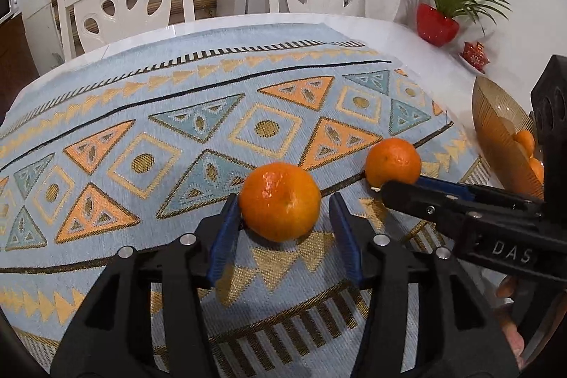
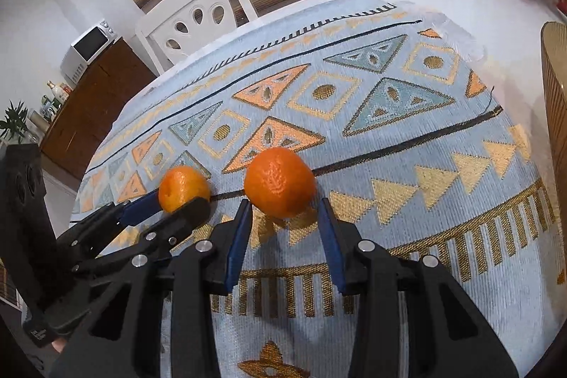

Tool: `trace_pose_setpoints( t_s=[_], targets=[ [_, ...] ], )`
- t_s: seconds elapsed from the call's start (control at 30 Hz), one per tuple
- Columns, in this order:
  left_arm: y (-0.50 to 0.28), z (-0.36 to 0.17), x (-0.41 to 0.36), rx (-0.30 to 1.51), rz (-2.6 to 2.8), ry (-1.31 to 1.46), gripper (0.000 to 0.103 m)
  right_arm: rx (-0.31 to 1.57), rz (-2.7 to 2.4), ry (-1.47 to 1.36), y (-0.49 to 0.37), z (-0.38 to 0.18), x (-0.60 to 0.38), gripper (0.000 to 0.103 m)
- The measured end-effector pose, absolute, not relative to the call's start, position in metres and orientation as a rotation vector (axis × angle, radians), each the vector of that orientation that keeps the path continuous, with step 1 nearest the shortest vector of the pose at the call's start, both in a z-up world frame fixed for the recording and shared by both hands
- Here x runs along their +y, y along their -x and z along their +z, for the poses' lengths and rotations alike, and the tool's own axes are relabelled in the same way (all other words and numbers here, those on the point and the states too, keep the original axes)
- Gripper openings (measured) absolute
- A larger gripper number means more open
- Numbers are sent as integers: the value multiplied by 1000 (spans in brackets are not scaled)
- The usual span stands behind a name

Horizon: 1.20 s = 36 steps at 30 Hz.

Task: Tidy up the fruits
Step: 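Lift both held mandarins off the cloth, then carry both mandarins in the tools over the glass bowl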

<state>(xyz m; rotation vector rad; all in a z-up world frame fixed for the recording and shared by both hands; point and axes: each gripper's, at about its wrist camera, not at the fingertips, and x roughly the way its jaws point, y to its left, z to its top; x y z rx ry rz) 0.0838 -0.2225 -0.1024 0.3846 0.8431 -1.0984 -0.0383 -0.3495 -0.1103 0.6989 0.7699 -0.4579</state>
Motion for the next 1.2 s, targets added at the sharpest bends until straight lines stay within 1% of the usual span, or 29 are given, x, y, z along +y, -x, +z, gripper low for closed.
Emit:
trace_pose_setpoints(
  t_s=[0.03, 0.07, 0.13, 0.2, 0.43, 0.5, 0.53, 0.57, 0.63, 0.7, 0.77, 0.8, 0.83, 0.87, 0.93, 1.1, 1.2],
  targets=[
    [-84, -102, -222, 838, -1092, -384, 46, 770, -458, -698, 38, -110, -349, 38],
    [-84, -102, -221, 831, -1088, -384, 45, 771, -460, -696, 38, -110, -349, 38],
    [-83, -101, -221, 826, -1089, -383, 44, 772, -464, -687, 38, -109, -347, 37],
    [-82, -99, -220, 819, -1097, -380, 44, 766, -463, -685, 39, -108, -347, 34],
    [-93, -96, -217, 839, -1082, -321, 44, 768, -464, -642, 37, -104, -339, 35],
    [-96, -96, -214, 850, -1083, -305, 44, 779, -474, -625, 35, -104, -337, 40],
    [-97, -97, -214, 855, -1083, -300, 44, 781, -483, -621, 35, -104, -336, 49],
    [-97, -97, -214, 855, -1080, -297, 44, 778, -494, -618, 35, -104, -337, 56],
    [-98, -96, -214, 848, -1068, -293, 44, 766, -494, -625, 36, -103, -337, 59],
    [-100, -95, -214, 843, -1042, -283, 44, 751, -514, -628, 35, -101, -340, 59],
    [-106, -95, -212, 857, -1033, -253, 44, 755, -512, -642, 29, -102, -344, 59],
    [-110, -95, -210, 865, -1025, -236, 44, 769, -502, -653, 22, -105, -346, 57],
    [-112, -95, -209, 868, -1020, -227, 44, 783, -500, -653, 18, -107, -346, 46],
    [-114, -94, -207, 869, -1015, -216, 44, 796, -515, -633, 15, -108, -345, 43],
    [-115, -92, -204, 861, -1009, -201, 44, 773, -499, -621, 18, -104, -340, 40],
    [-113, -90, -197, 858, -1012, -163, 44, 720, -536, -517, 35, -83, -317, 40],
    [-114, -91, -196, 876, -980, -155, 44, 696, -520, -513, 47, -74, -308, 40]
  ],
)
